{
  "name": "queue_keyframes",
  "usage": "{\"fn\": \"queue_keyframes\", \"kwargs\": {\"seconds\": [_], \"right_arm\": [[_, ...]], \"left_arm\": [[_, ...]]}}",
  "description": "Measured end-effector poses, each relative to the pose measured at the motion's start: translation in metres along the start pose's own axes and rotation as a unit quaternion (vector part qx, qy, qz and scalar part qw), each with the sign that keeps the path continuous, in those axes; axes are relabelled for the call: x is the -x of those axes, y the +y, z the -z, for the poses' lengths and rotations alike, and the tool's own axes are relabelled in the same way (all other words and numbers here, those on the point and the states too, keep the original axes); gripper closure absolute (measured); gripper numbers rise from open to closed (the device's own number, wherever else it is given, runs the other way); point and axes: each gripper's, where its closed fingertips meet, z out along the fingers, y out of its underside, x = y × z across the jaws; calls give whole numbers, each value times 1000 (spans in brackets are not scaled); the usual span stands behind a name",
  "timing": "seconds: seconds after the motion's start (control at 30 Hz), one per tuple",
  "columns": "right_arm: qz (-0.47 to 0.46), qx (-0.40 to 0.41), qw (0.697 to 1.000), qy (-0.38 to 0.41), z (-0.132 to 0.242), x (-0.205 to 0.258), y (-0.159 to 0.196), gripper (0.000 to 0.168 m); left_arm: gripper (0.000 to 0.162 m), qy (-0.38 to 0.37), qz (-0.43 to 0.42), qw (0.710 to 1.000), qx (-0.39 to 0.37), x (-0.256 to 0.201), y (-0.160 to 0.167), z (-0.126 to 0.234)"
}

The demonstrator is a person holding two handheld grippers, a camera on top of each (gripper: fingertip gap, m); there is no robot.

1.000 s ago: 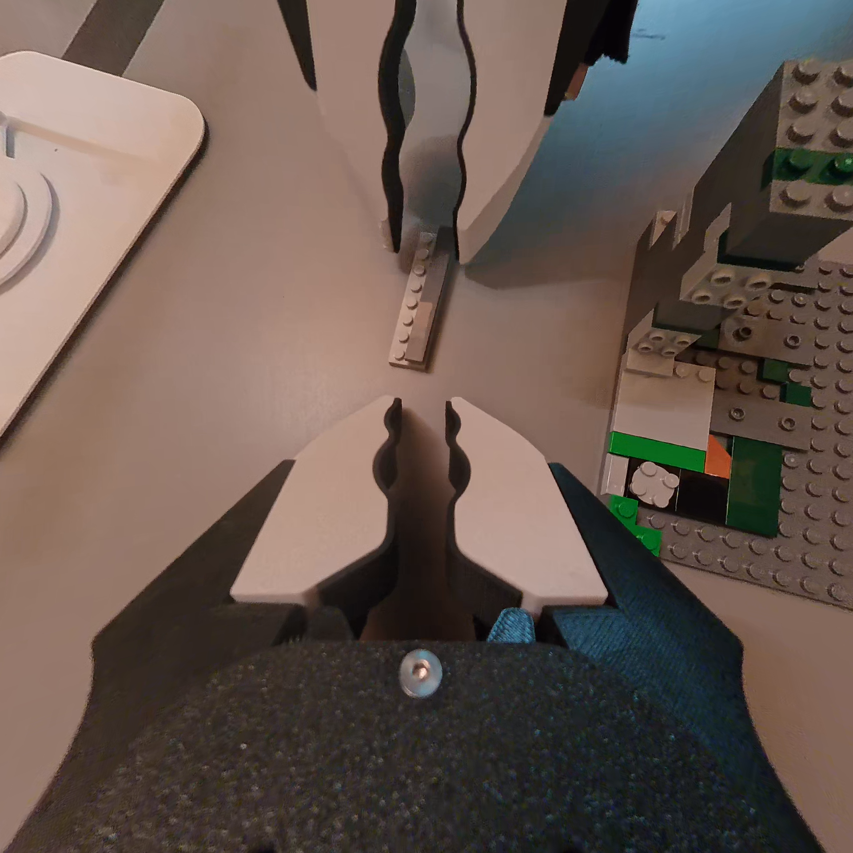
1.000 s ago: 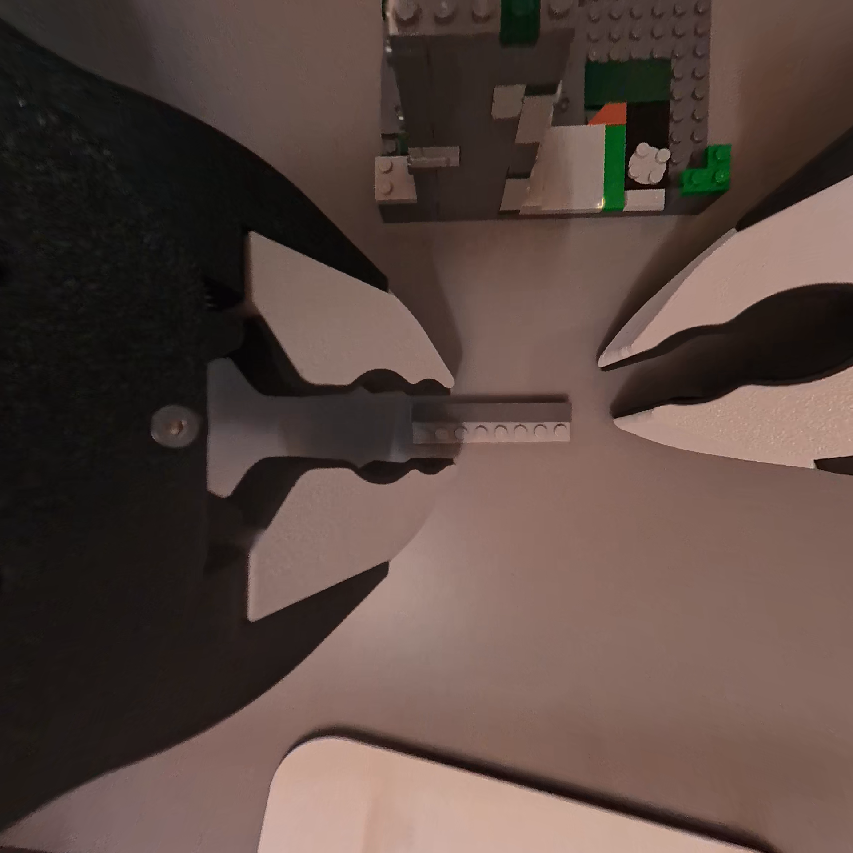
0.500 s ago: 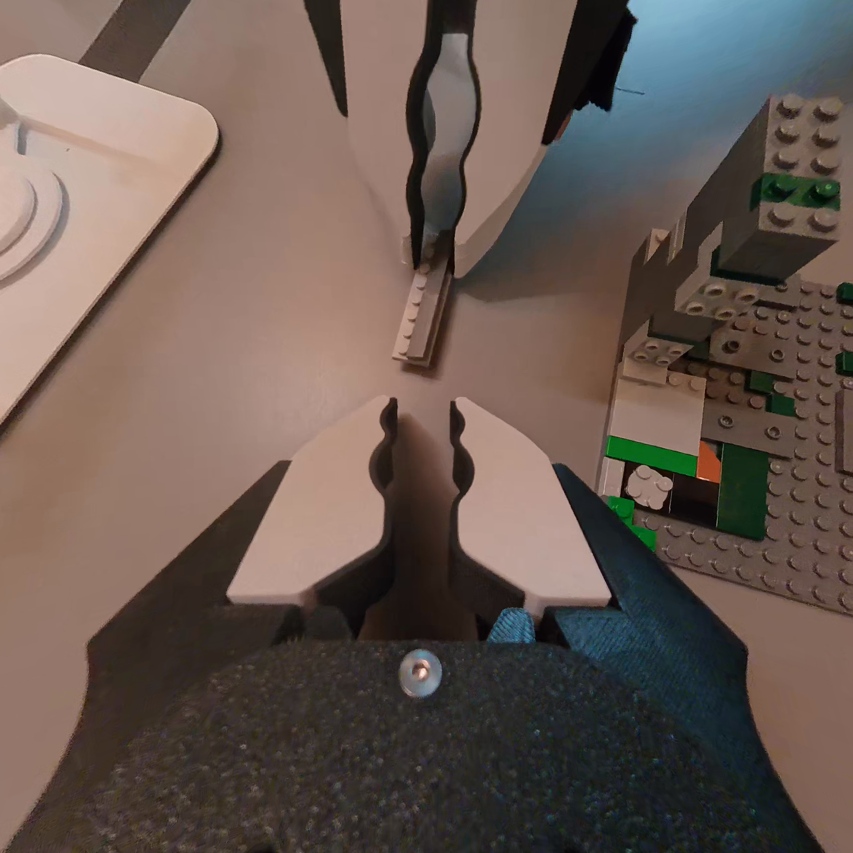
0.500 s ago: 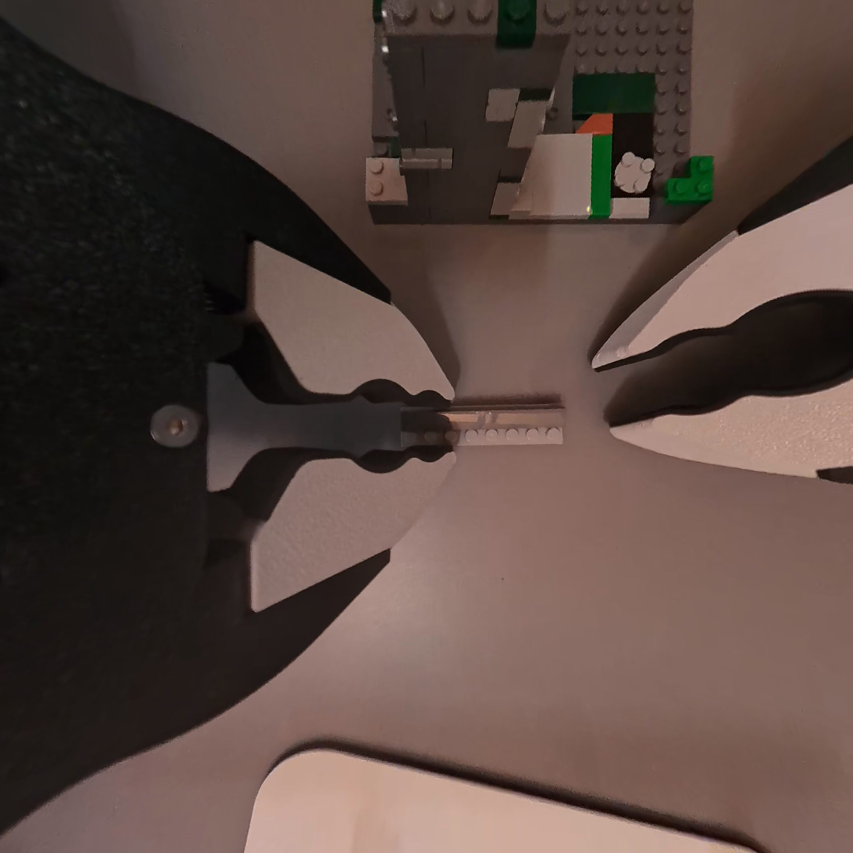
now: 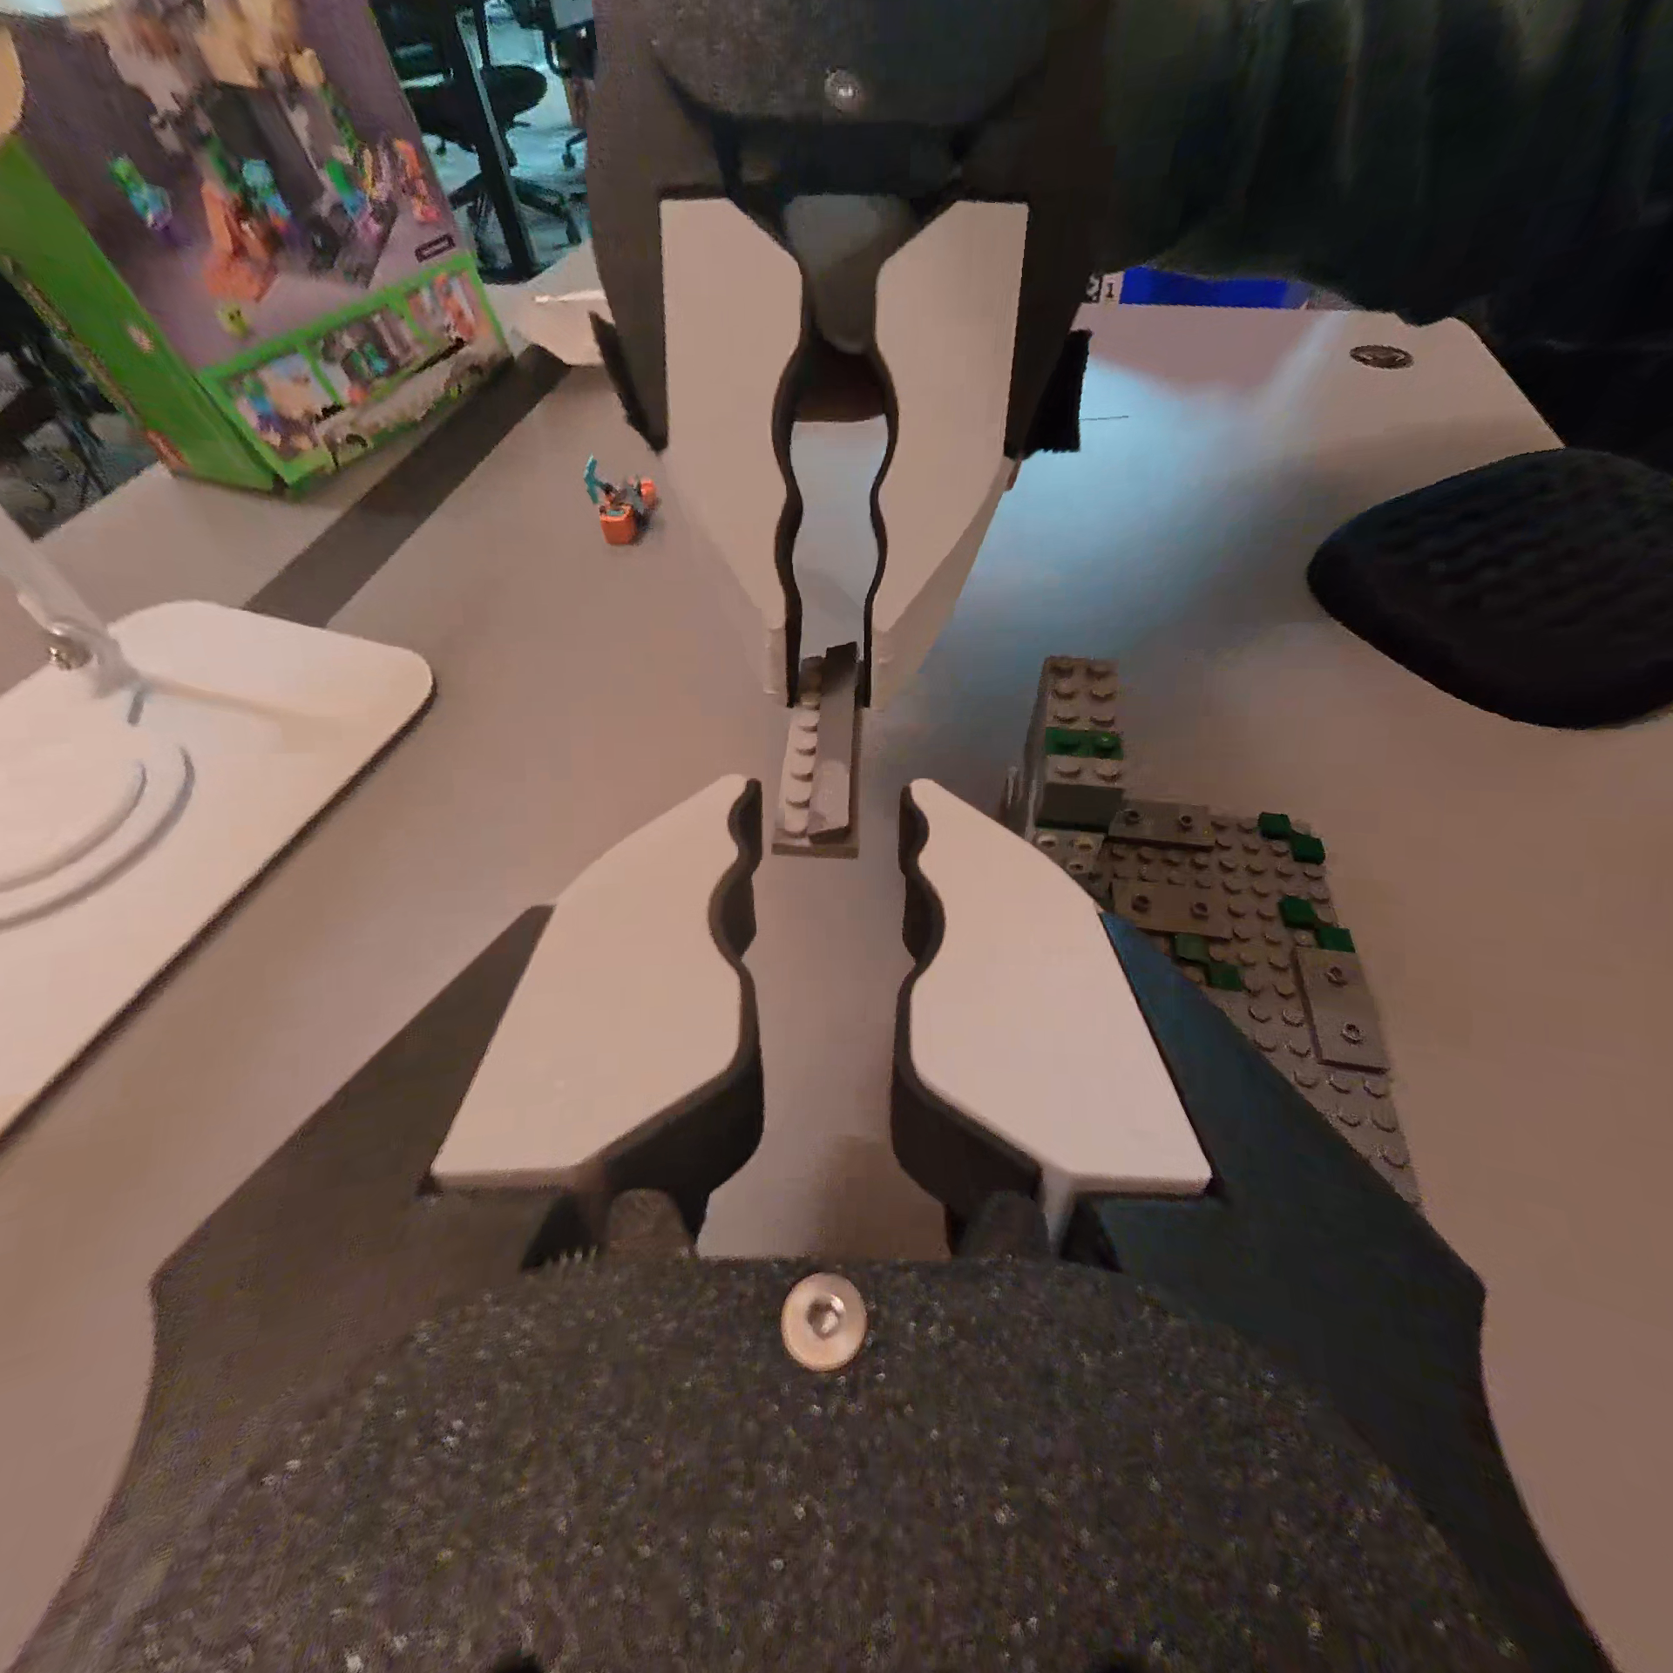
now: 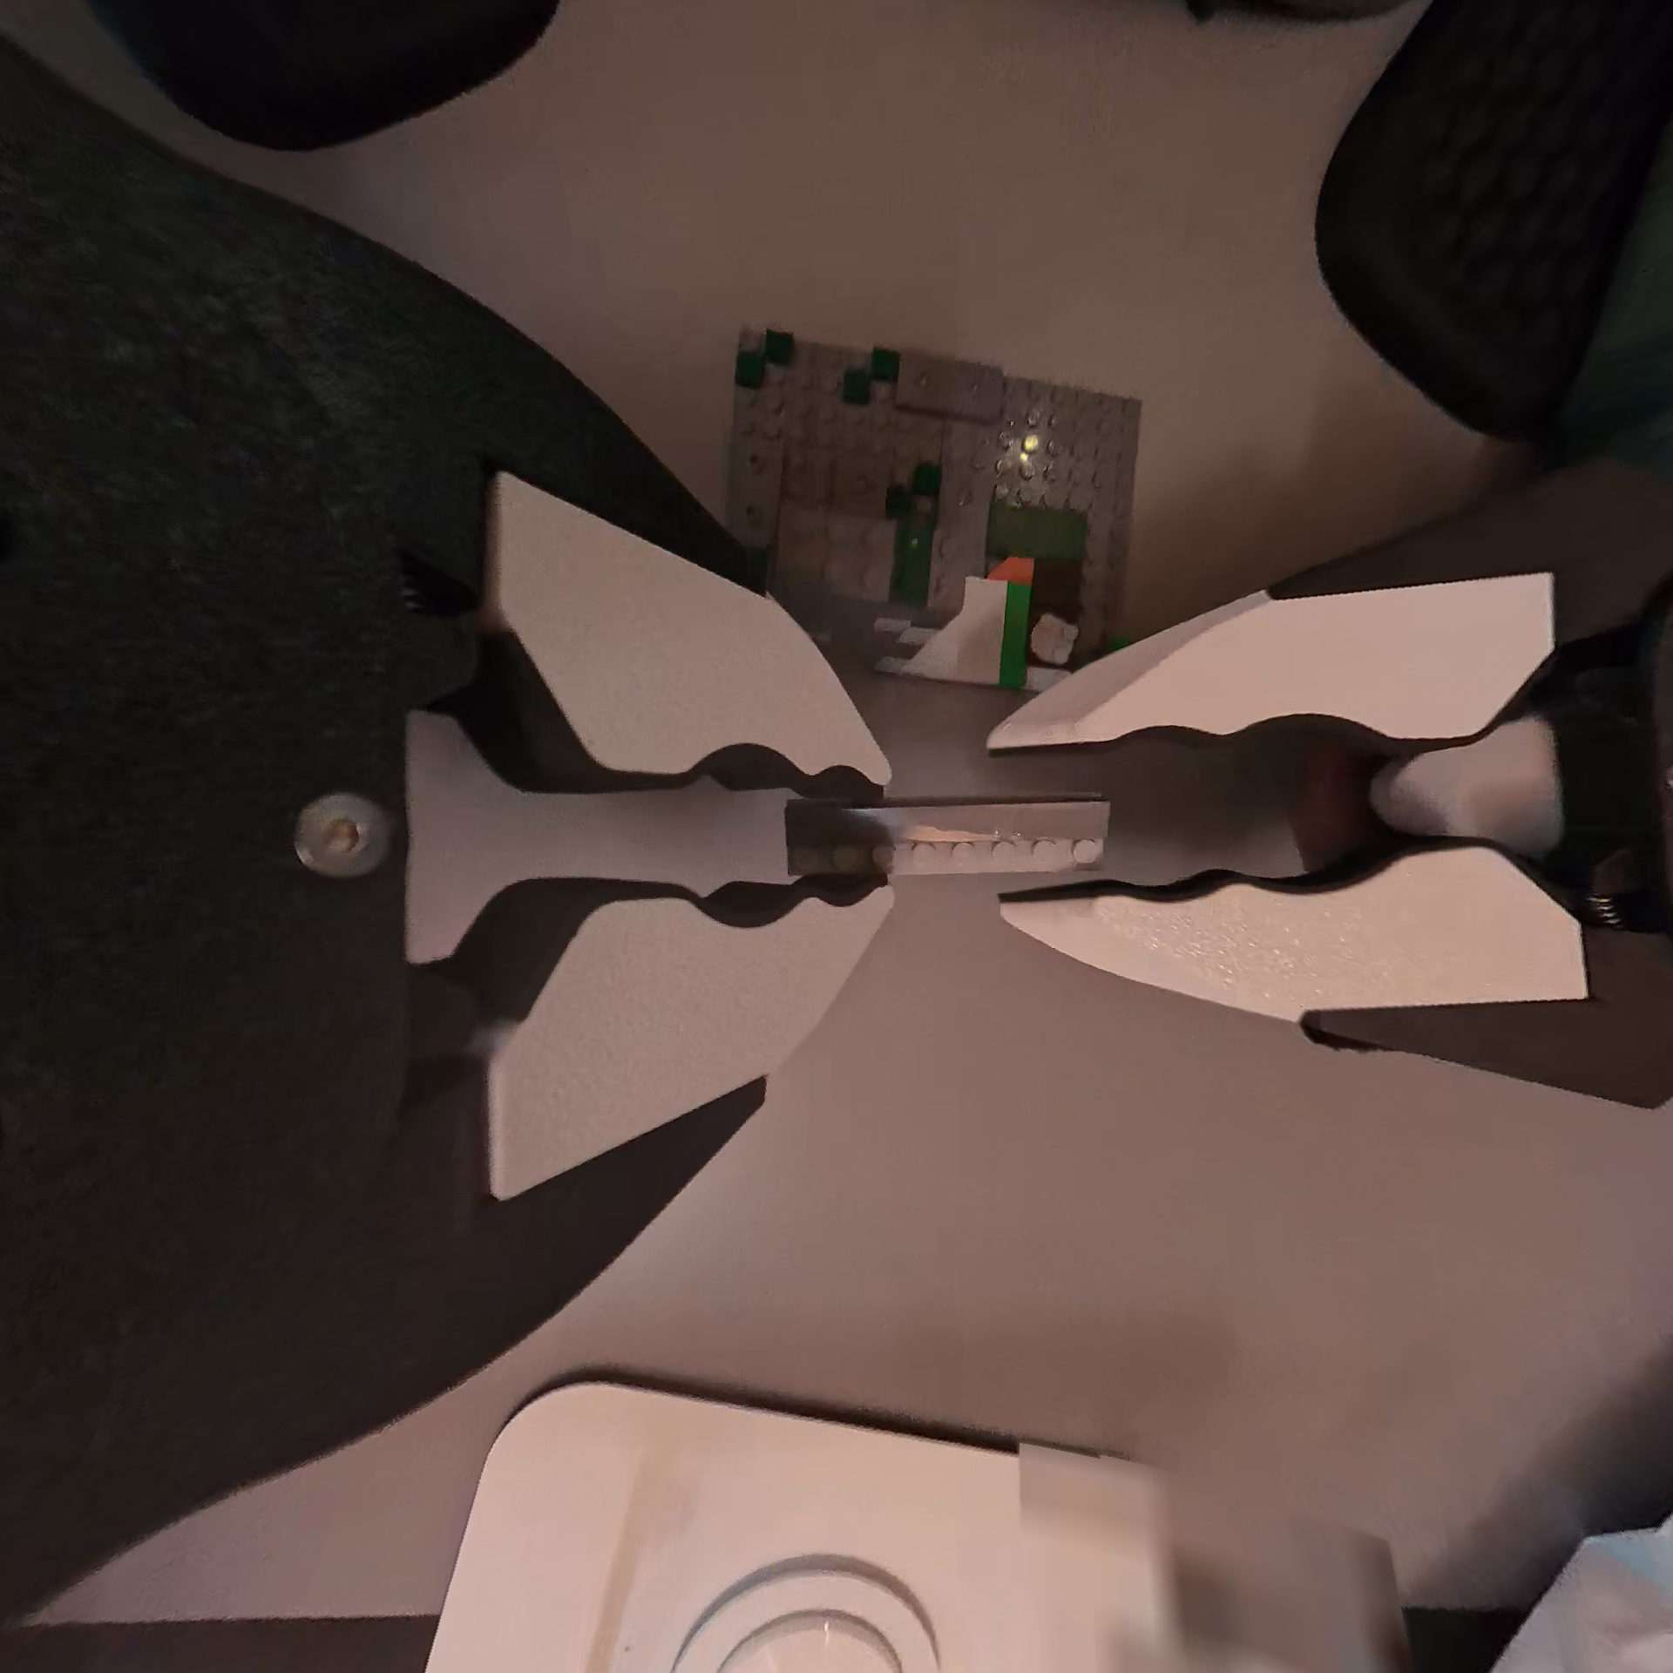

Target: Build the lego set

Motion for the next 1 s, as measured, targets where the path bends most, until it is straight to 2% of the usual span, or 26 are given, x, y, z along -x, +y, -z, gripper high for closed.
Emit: {"fn": "queue_keyframes", "kwargs": {"seconds": [0.13, 0.5, 0.57, 0.7, 0.77, 0.83, 0.87, 0.93, 1.0], "right_arm": [[3, 1, 1000, -4, 6, 5, -5, 153], [3, -1, 1000, 8, 16, 7, -16, 152], [-9, -5, 1000, 5, 19, 7, -18, 140], [-66, -57, 996, -17, 33, 6, -24, 131], [-124, -92, 988, -35, 40, 5, -23, 125], [-214, -146, 963, -73, 45, 6, -22, 124], [-270, -183, 940, -102, 47, 8, -23, 125], [-379, -268, 871, -160, 50, 11, -29, 125], [-465, -347, 793, -185, 52, 9, -32, 131]], "left_arm": [[145, -9, -18, 1000, -8, -3, -7, 2], [145, -13, -15, 999, -47, -5, -21, 9], [145, -9, -8, 998, -62, -5, -25, 11], [145, -11, -2, 997, -78, -3, -28, 15], [145, -14, -5, 996, -84, -2, -30, 17], [145, -16, -10, 995, -95, -3, -34, 18], [145, -16, -14, 995, -101, -4, -36, 19], [145, -18, -21, 994, -109, -7, -40, 19], [145, -18, -26, 993, -114, -9, -42, 19]]}}
